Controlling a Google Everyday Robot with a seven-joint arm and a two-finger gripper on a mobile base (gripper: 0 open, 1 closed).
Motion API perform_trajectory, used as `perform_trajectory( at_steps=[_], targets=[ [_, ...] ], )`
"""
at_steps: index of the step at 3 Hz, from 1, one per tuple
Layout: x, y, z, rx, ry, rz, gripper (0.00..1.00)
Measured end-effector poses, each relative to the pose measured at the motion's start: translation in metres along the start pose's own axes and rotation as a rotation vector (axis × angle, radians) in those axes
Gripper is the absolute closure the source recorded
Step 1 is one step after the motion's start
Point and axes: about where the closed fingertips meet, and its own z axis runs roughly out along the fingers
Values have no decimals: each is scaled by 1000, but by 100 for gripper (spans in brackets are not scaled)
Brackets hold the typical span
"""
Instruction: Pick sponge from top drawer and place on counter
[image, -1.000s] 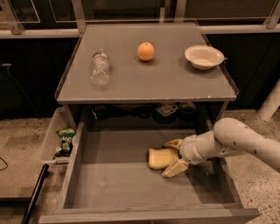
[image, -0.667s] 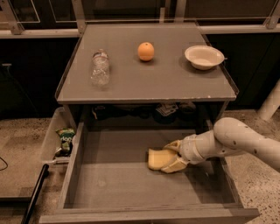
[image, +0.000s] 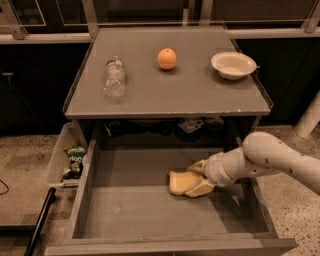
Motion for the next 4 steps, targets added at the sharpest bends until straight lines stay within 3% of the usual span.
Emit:
perform_trajectory(
  at_steps=[2,4],
  targets=[
    [-56,6,-75,98,7,-92,100],
    [-124,4,-189,187,-7,-200,100]
  ],
)
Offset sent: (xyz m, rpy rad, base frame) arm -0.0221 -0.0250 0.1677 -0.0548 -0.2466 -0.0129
